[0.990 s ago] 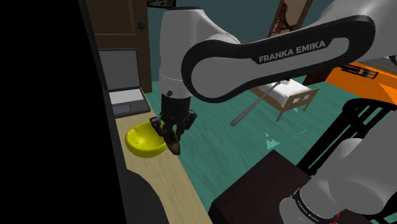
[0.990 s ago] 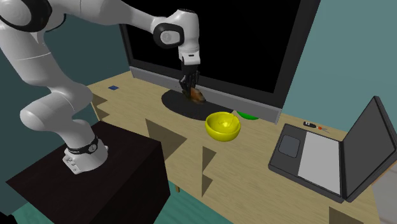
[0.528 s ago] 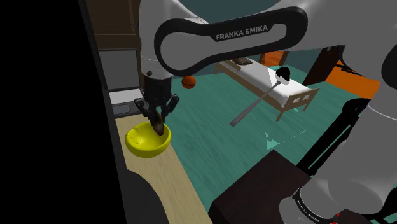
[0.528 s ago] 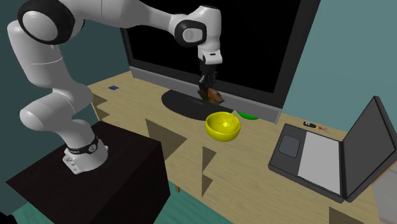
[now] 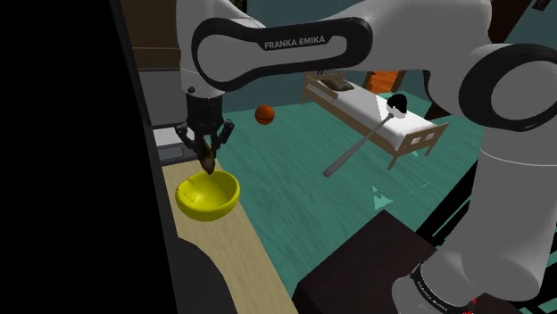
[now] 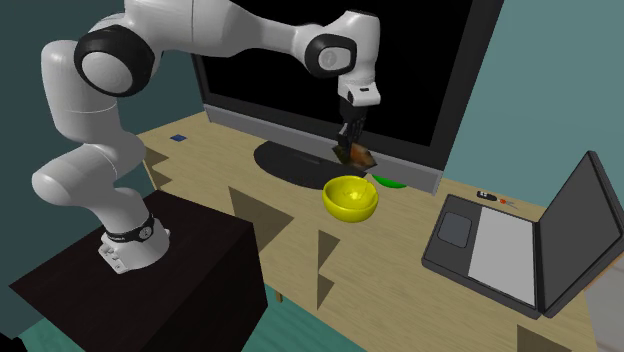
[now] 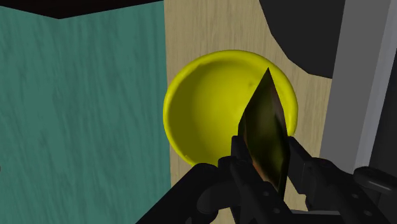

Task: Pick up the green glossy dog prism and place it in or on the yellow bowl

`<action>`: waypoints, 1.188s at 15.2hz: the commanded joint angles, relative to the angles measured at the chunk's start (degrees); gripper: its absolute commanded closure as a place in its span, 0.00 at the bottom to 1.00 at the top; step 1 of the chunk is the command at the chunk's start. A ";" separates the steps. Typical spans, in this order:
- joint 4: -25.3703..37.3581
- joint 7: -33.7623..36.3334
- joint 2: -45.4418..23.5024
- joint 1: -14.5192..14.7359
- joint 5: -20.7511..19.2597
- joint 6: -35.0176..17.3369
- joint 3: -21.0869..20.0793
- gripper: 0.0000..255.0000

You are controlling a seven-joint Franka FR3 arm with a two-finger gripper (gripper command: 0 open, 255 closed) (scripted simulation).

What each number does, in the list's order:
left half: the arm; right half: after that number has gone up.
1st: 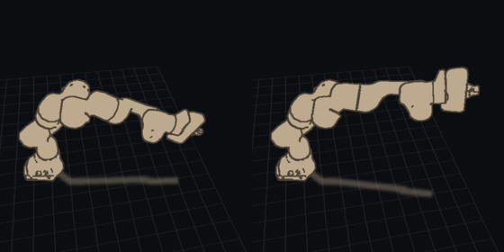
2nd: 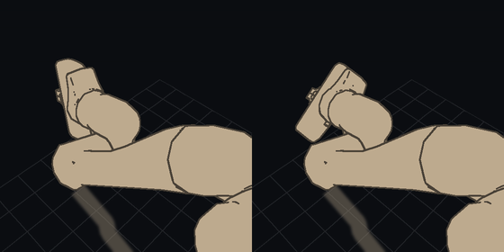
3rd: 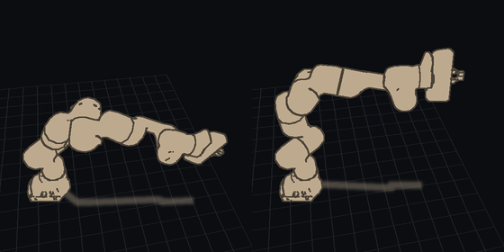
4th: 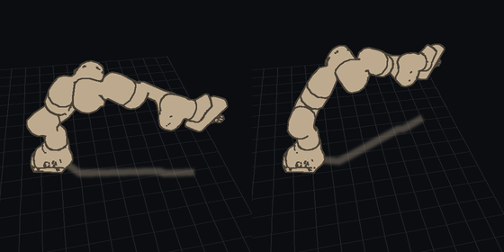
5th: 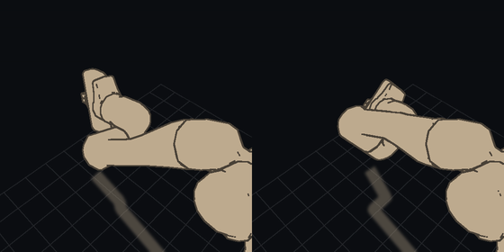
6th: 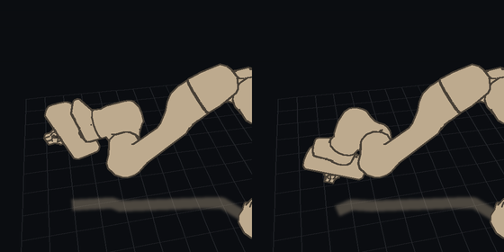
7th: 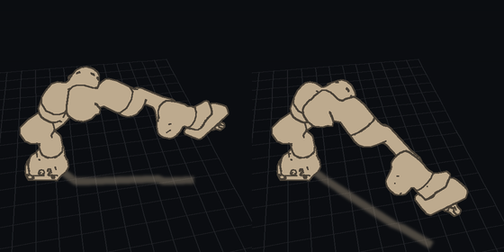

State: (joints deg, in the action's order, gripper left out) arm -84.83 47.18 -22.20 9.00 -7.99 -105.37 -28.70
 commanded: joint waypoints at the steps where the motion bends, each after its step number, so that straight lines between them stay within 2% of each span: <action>1: -0.96 0.02 -0.31 -0.04 -0.17 -1.26 0.10 1.00; 14: -8.08 0.65 -2.55 -0.13 -1.49 -10.35 0.81 1.00; 18: -8.08 0.65 -2.55 -0.13 -1.48 -10.35 0.81 1.00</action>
State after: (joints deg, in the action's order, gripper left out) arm -92.90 47.83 -24.74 8.88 -9.46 -115.68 -27.89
